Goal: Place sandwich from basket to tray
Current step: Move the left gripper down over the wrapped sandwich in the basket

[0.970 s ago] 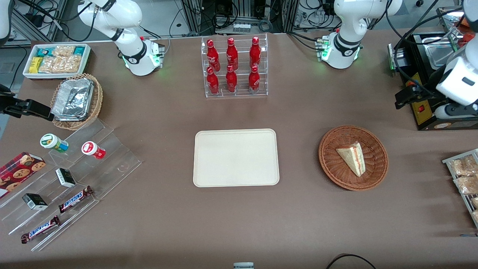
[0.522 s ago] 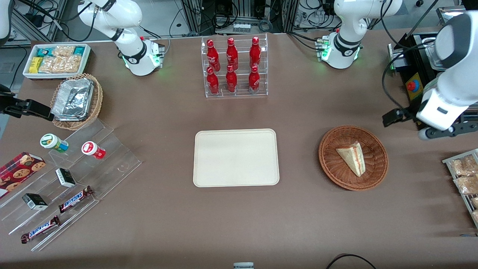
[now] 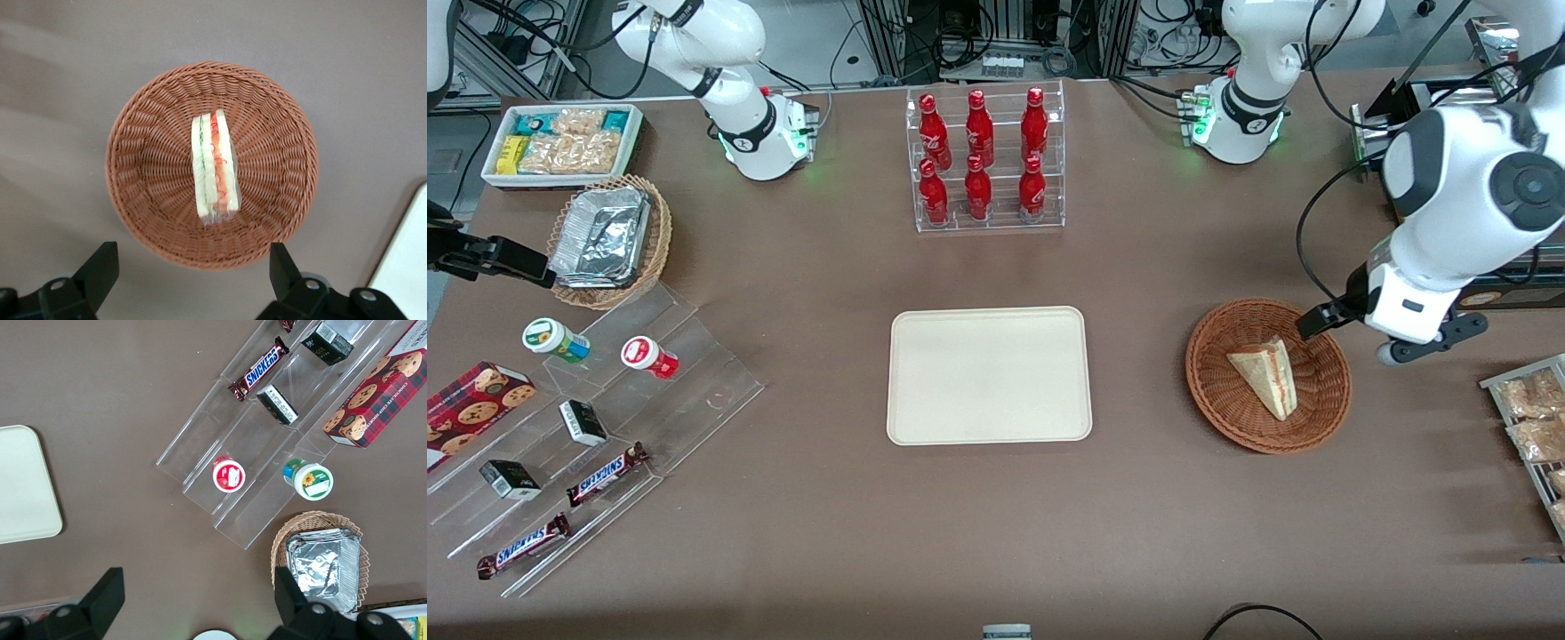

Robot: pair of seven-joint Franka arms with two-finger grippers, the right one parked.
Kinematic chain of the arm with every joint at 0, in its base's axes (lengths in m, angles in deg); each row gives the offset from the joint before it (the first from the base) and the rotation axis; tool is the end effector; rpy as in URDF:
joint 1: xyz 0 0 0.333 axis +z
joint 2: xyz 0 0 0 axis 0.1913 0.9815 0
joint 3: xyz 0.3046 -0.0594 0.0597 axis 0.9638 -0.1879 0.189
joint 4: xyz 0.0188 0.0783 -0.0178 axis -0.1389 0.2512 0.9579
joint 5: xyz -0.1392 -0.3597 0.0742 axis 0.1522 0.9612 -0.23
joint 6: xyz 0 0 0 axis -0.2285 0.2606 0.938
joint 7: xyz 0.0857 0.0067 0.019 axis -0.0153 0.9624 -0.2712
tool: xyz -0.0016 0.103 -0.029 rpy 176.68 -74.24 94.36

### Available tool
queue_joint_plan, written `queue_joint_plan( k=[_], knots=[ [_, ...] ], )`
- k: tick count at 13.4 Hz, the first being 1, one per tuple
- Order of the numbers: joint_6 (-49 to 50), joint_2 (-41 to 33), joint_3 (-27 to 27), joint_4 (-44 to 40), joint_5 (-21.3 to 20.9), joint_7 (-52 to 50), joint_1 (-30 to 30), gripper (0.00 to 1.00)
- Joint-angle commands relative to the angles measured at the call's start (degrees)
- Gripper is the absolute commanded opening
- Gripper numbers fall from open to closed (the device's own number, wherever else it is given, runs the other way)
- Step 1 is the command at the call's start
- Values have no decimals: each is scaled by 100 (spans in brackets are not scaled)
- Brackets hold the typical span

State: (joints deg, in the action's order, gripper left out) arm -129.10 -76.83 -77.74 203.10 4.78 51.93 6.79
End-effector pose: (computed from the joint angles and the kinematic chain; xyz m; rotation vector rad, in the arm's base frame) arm 0.5543 -0.0450 0.4183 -3.0787 -0.5735 0.0129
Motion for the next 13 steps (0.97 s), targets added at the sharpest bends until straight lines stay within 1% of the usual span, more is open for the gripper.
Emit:
queue_joint_plan(
  k=[1,5,7,13],
  knots=[
    [-585,18,36,462,-46,-173,-60,100],
    [-1077,299,36,665,-46,-347,-68,100],
    [-1393,510,36,726,-46,-506,-182,100],
    [-2220,1169,36,823,-46,-709,-183,100]
  ],
)
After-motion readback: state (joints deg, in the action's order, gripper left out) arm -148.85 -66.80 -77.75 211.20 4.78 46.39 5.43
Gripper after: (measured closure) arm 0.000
